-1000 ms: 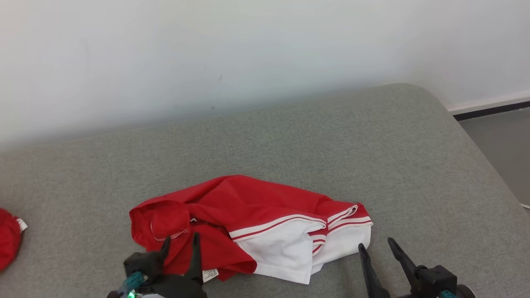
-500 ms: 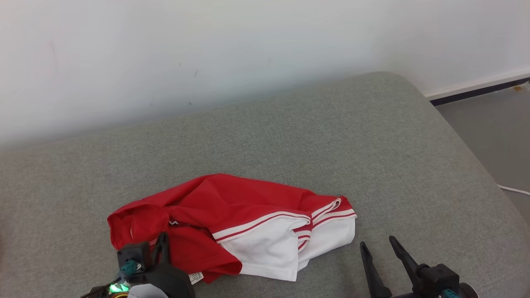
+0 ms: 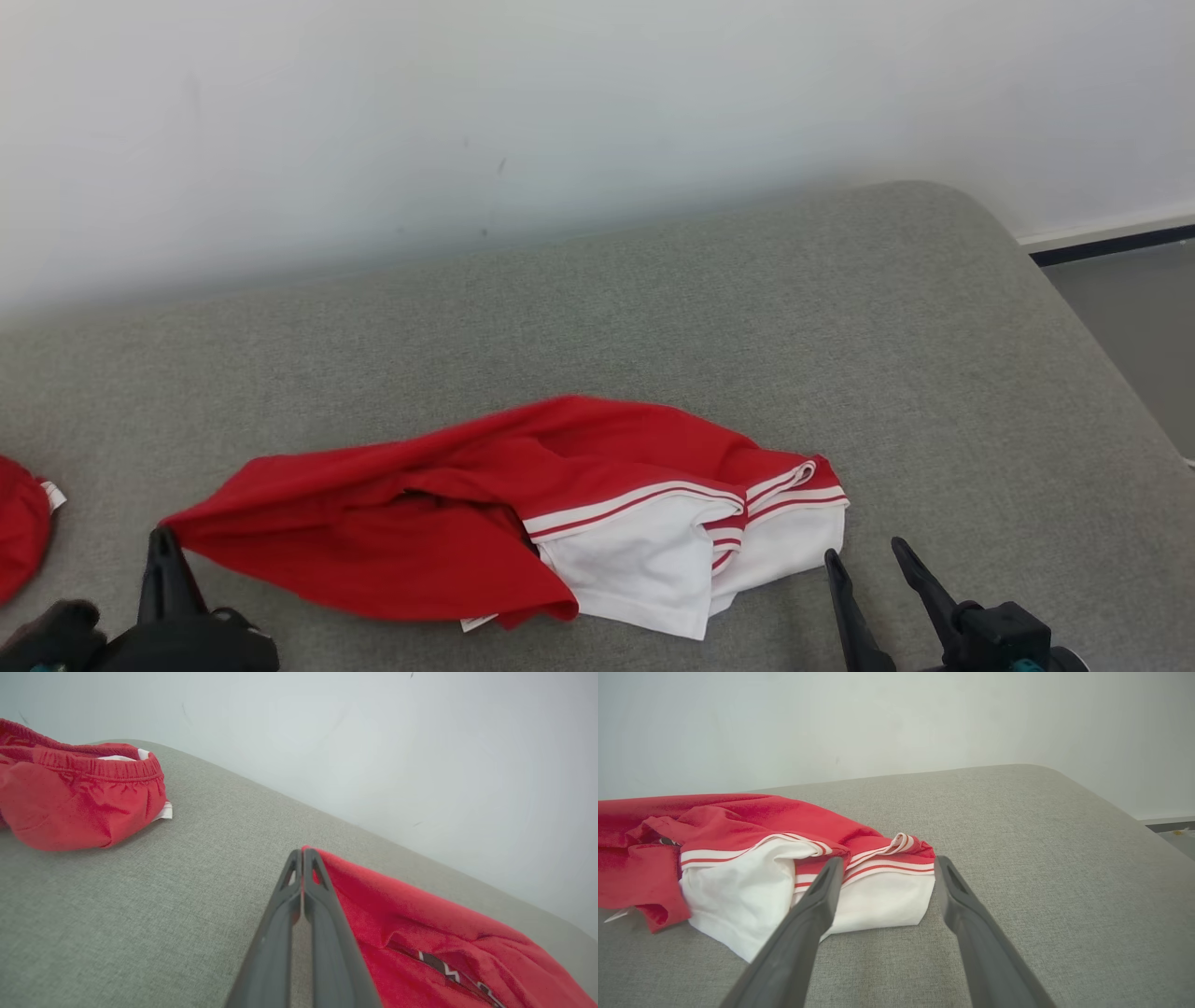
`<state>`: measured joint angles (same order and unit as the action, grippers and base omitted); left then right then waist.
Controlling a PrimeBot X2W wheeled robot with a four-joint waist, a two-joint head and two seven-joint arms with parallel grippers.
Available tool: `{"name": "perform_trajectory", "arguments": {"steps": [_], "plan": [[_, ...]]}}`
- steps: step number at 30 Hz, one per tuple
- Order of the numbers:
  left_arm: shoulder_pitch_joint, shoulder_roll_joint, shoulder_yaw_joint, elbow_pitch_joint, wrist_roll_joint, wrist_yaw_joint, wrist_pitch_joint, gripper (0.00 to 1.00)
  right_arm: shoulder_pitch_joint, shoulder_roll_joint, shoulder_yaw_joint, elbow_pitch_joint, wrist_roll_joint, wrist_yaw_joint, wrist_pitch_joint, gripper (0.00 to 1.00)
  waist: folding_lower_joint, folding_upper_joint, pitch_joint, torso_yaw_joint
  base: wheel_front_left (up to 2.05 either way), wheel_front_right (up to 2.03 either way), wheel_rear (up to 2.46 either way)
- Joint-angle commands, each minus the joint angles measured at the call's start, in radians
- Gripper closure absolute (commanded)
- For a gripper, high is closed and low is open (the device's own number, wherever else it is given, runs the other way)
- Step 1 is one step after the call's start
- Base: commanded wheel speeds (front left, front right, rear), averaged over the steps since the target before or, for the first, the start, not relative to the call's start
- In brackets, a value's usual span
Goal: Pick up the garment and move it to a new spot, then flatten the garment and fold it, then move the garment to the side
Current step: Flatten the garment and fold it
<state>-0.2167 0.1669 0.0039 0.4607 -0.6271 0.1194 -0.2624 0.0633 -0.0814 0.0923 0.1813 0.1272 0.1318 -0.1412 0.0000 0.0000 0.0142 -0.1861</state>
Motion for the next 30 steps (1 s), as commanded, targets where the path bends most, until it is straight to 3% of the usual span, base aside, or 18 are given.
{"name": "perform_trajectory", "arguments": {"steps": [1,7,12,18,22,30], "plan": [[0.050,-0.003,0.035,-0.055,-0.047,-0.010,0.006,1.00,0.012,0.003,-0.005,-0.007,-0.005,-0.002,0.001,0.00,0.0000,0.0000,0.000,0.018,0.00,0.00,0.00],[0.152,-0.016,0.071,-0.169,-0.148,-0.041,0.078,1.00,0.014,-0.001,-0.016,-0.022,-0.004,-0.002,0.006,0.00,0.0000,0.0000,0.018,0.043,0.00,0.00,0.00],[0.170,-0.039,0.053,-0.213,-0.157,-0.061,0.072,1.00,-0.024,-0.011,-0.018,-0.033,0.016,-0.002,0.048,0.00,0.0000,0.0000,0.041,0.057,0.00,0.00,0.00],[0.135,-0.048,0.019,-0.247,-0.122,-0.082,0.046,1.00,-0.094,-0.020,0.018,-0.035,0.038,-0.002,0.168,0.00,0.0000,0.0000,0.081,0.085,0.00,0.00,0.00],[0.141,-0.057,-0.063,-0.255,-0.056,-0.097,0.041,1.00,-0.117,0.007,0.016,-0.015,0.043,-0.002,0.250,0.00,0.0000,0.0000,0.116,0.116,0.00,0.00,0.00],[0.133,-0.081,-0.112,-0.238,-0.012,-0.086,0.017,1.00,-0.140,0.030,0.026,0.011,0.045,-0.002,0.293,0.00,0.0000,0.0000,0.140,0.161,0.00,0.00,0.00]]}}
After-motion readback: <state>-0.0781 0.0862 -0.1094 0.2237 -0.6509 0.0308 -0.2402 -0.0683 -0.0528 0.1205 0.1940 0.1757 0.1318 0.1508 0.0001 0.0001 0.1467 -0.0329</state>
